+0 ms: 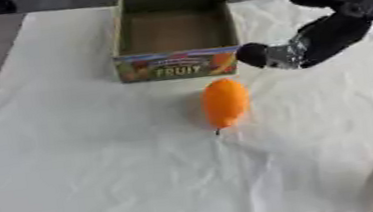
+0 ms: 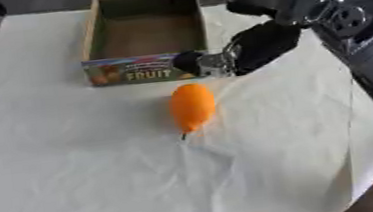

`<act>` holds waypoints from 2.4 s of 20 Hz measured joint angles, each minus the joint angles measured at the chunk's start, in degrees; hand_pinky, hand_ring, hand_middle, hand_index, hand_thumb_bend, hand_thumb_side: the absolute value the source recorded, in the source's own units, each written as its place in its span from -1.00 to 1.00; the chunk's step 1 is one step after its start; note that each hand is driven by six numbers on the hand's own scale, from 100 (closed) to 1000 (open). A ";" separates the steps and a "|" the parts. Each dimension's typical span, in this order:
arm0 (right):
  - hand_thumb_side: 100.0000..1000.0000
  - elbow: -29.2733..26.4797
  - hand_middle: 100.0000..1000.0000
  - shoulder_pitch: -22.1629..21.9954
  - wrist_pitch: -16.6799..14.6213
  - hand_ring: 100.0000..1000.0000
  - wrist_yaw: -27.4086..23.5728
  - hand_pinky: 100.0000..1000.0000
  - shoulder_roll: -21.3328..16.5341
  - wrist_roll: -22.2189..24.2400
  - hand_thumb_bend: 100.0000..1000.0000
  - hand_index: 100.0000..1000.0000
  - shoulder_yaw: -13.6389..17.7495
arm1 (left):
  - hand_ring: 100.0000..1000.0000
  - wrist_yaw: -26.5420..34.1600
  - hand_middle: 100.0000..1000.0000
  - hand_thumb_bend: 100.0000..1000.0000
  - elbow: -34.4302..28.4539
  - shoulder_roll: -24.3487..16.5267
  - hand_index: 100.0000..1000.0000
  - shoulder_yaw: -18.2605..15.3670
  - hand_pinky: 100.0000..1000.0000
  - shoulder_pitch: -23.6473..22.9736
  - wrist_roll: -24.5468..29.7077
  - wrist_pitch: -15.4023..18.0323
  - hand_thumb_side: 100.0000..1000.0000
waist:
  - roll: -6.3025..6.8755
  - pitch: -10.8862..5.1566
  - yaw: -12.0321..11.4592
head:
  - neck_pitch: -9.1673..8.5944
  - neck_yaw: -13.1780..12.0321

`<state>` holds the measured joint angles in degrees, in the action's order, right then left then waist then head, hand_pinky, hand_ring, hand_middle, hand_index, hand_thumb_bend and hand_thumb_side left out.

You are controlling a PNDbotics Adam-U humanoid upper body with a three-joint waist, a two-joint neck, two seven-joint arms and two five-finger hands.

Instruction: Pick up objects on the table and place them in the box.

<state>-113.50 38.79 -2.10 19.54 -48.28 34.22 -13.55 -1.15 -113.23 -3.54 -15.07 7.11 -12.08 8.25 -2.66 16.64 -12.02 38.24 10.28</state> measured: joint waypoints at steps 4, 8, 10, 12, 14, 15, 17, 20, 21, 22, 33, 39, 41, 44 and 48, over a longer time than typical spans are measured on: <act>0.54 -0.07 0.63 -0.03 2.28 1.00 -0.05 0.89 0.10 3.62 -0.27 1.00 -1.37 | -0.35 0.00 0.18 -1.00 0.00 0.00 0.15 0.01 -0.52 0.07 -0.04 -0.03 0.45 | -0.26 0.01 -0.13 | -0.02 0.00; 0.56 -0.10 0.65 -0.01 4.19 1.00 1.27 0.87 0.32 6.42 -0.19 1.00 -2.57 | -0.35 0.00 0.18 -1.00 0.00 0.00 0.15 0.01 -0.52 0.13 -0.09 -0.01 0.45 | -0.19 0.07 -0.40 | -0.03 0.00; 0.56 -0.11 0.65 -0.01 5.11 1.00 2.80 0.86 0.61 7.51 -0.16 1.00 -3.17 | -0.35 0.00 0.18 -1.00 0.00 0.00 0.15 0.01 -0.52 0.13 -0.10 -0.01 0.45 | -0.19 0.09 -0.40 | -0.03 0.01; 0.56 -0.12 0.63 -0.02 6.01 1.00 4.67 0.86 0.69 8.42 -0.16 1.00 -3.75 | -0.35 0.00 0.18 -1.00 0.00 0.00 0.15 0.02 -0.52 0.13 -0.10 -0.01 0.45 | -0.23 0.12 -0.40 | -0.03 0.02; 0.57 -0.15 0.62 -0.25 6.68 1.00 6.40 0.86 0.95 9.08 -0.16 1.00 -4.37 | -0.35 0.00 0.18 -1.00 0.01 0.00 0.15 0.02 -0.52 0.13 -0.10 -0.02 0.45 | -0.28 0.16 -0.40 | -0.03 0.05; 0.57 -0.18 0.63 -0.60 6.98 1.00 7.05 0.86 1.20 9.38 -0.16 1.00 -4.74 | -0.35 0.00 0.18 -1.00 0.01 0.00 0.15 0.02 -0.52 0.13 -0.10 -0.02 0.45 | -0.28 0.22 -0.41 | -0.03 0.05; 0.56 -0.21 0.65 -1.24 7.68 1.00 7.95 0.86 1.66 10.16 -0.15 1.00 -5.56 | -0.35 0.00 0.18 -1.00 0.01 0.00 0.15 0.02 -0.52 0.13 -0.08 -0.03 0.45 | -0.28 0.28 -0.48 | -0.04 0.07; 0.53 -0.23 0.65 -2.13 8.93 1.00 9.39 0.84 2.22 11.77 -0.12 1.00 -6.78 | -0.35 0.00 0.18 -1.00 0.02 0.00 0.15 0.02 -0.52 0.14 -0.04 -0.08 0.45 | -0.28 0.32 -0.66 | -0.06 0.15; 0.52 -0.23 0.64 -2.38 9.37 1.00 10.12 0.84 2.35 12.24 -0.11 1.00 -7.09 | -0.35 0.00 0.18 -1.00 0.03 0.00 0.15 0.03 -0.52 0.14 -0.02 -0.10 0.46 | -0.28 0.34 -0.68 | -0.06 0.22; 0.51 -0.23 0.65 -2.62 9.78 1.00 10.82 0.84 2.59 12.64 -0.10 1.00 -7.42 | -0.35 0.00 0.18 -1.00 0.04 0.00 0.15 0.03 -0.52 0.14 0.00 -0.11 0.46 | -0.28 0.38 -0.70 | -0.07 0.28; 0.53 2.79 0.65 -3.51 11.07 1.00 17.44 0.83 5.23 11.48 -0.22 1.00 -9.09 | -0.35 0.00 0.18 -1.00 0.35 0.03 0.14 0.35 -0.52 0.14 0.27 -0.32 0.46 | -0.25 0.97 -0.99 | -0.13 0.51; 0.57 4.28 0.64 -3.58 12.22 1.00 19.40 0.82 5.70 8.29 -0.15 1.00 -9.01 | -0.35 0.00 0.19 -1.00 0.36 0.05 0.14 0.35 -0.52 0.14 0.46 -0.47 0.46 | -0.25 1.28 -0.99 | -0.37 0.52; 0.54 4.93 0.65 -3.71 12.53 1.00 20.19 0.82 5.72 7.33 -0.12 1.00 -8.89 | -0.35 0.00 0.19 -1.00 0.36 0.05 0.14 0.35 -0.52 0.15 0.49 -0.49 0.46 | -0.25 1.32 -1.04 | -0.53 0.52; 0.45 6.12 0.66 -3.91 12.45 1.00 21.16 0.83 5.82 6.79 -0.07 1.00 -8.93 | -0.35 0.00 0.19 -1.00 0.36 0.06 0.14 0.35 -0.52 0.15 0.53 -0.54 0.46 | -0.26 1.45 -1.11 | -0.59 0.53; 0.38 8.51 0.69 -4.05 11.83 1.00 21.10 0.85 6.28 7.53 -0.11 1.00 -9.12 | -0.35 0.00 0.19 -1.00 0.37 0.07 0.14 0.35 -0.52 0.23 0.55 -0.55 0.47 | -0.27 1.67 -1.27 | -0.64 0.54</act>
<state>-104.99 34.74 9.73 40.64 -42.00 41.75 -22.67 -1.15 -112.87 -3.47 -14.71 7.34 -11.53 7.70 -2.93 18.31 -13.29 37.61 10.82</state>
